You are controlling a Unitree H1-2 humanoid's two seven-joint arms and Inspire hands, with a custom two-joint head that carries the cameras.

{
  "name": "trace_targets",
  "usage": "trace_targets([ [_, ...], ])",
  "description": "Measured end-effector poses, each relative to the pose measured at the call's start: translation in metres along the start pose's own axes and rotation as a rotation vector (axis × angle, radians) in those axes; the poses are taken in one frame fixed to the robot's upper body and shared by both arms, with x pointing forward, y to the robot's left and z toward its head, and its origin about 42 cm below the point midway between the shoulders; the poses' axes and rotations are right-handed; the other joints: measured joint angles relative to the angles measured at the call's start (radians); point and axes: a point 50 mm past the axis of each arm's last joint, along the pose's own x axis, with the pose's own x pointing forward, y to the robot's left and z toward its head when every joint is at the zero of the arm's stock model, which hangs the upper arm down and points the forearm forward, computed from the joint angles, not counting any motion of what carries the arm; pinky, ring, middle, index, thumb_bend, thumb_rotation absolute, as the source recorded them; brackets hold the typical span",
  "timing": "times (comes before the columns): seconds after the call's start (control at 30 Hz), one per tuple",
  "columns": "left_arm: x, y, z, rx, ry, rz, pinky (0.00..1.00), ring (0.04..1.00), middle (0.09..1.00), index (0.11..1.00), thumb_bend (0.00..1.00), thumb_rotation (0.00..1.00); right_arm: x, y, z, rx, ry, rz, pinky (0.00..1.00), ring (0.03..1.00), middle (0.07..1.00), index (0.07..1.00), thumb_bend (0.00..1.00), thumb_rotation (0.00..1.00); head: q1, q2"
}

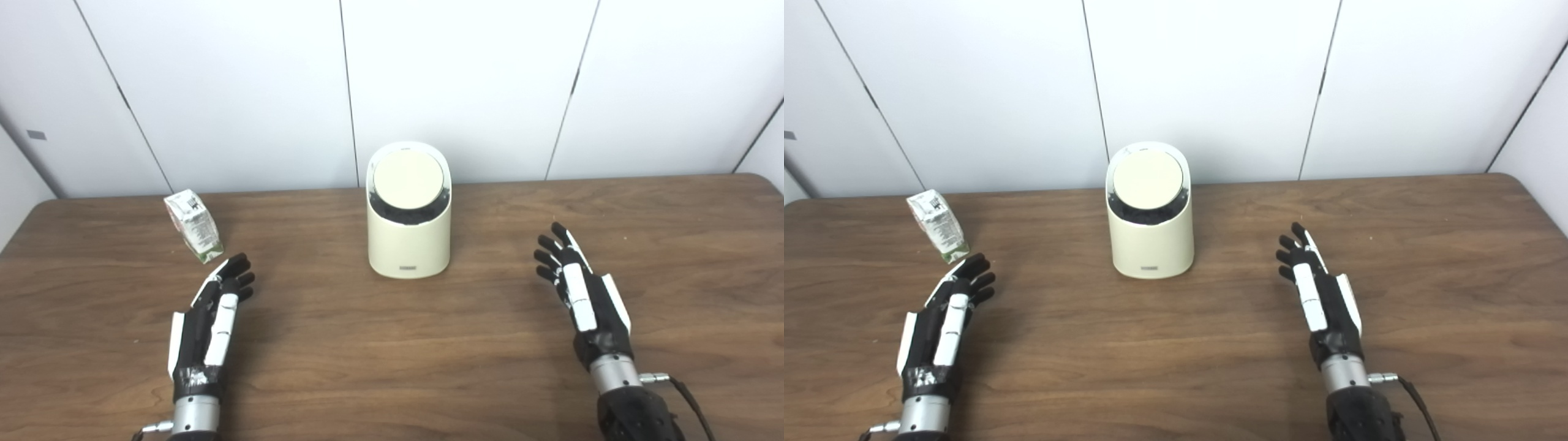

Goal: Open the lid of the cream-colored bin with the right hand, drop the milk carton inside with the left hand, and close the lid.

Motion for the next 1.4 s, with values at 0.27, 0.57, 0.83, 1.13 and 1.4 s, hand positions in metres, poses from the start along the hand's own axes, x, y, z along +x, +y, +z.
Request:
trace_targets([
  [0.27, 0.000, 0.000, 0.000, 0.000, 0.000, 0.000, 0.82, 0.825, 0.852, 0.862, 0.54, 0.79, 0.000, 0.000, 0.000, -0.002, 0.001, 0.000, 0.85, 0.874, 0.902, 0.941, 0.57, 1.00, -0.002, -0.002],
  [0.57, 0.000, 0.000, 0.000, -0.001, 0.000, 0.001, 0.82, 0.824, 0.848, 0.857, 0.53, 0.78, 0.000, 0.000, 0.000, -0.006, 0.005, 0.001, 0.85, 0.873, 0.903, 0.944, 0.58, 1.00, -0.009, -0.002],
  [0.83, 0.000, 0.000, 0.000, 0.001, 0.000, 0.000, 0.83, 0.824, 0.845, 0.850, 0.56, 0.77, -0.001, 0.004, 0.008, -0.029, -0.013, 0.011, 0.84, 0.879, 0.905, 0.944, 0.56, 0.99, -0.006, -0.018],
  [1.13, -0.002, 0.000, -0.001, 0.002, 0.000, -0.005, 0.86, 0.832, 0.847, 0.855, 0.54, 0.73, 0.013, 0.004, 0.030, -0.093, -0.057, 0.027, 0.81, 0.853, 0.888, 0.935, 0.63, 0.77, 0.002, -0.069],
  [1.4, -0.004, -0.003, 0.001, 0.024, -0.029, -0.014, 0.85, 0.826, 0.842, 0.857, 0.49, 0.72, 0.053, 0.020, 0.088, -0.212, -0.160, 0.079, 0.80, 0.895, 0.948, 0.912, 0.75, 0.80, -0.003, -0.100],
])
